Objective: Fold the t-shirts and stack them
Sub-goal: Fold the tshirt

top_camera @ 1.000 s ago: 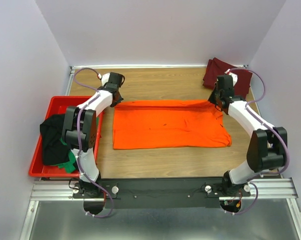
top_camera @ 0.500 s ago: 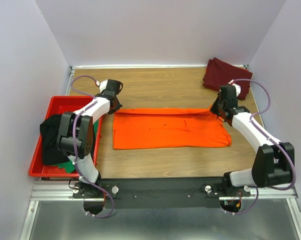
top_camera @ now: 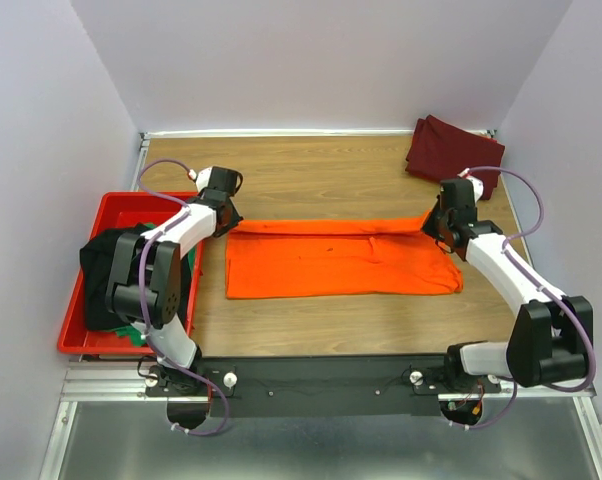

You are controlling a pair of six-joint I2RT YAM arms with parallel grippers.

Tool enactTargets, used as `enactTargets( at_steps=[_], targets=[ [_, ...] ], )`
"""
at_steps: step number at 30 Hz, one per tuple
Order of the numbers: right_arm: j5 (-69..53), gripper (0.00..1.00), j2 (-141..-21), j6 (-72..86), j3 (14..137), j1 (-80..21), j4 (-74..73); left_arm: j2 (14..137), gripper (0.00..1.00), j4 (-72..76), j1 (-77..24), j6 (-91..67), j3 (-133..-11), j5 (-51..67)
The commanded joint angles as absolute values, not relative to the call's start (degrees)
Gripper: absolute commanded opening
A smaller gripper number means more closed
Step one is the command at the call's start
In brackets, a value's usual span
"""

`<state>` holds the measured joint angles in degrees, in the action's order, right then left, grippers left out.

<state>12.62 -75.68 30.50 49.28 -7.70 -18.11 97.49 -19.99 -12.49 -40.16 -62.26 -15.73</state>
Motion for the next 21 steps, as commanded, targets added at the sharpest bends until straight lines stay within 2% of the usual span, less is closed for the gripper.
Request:
enactTargets(
  at_steps=[1,21],
  targets=[
    [14.1,0.0,-73.5,31.6,48.1,-7.5,-20.0,94.7,0.0,-18.6,-12.3,-40.4,-60.6,-14.9],
    [14.0,0.0,-71.3,32.7,45.1,-7.5,-20.7,91.6,0.0,-17.8,-12.6,-40.5,-56.3,-14.1]
  ],
)
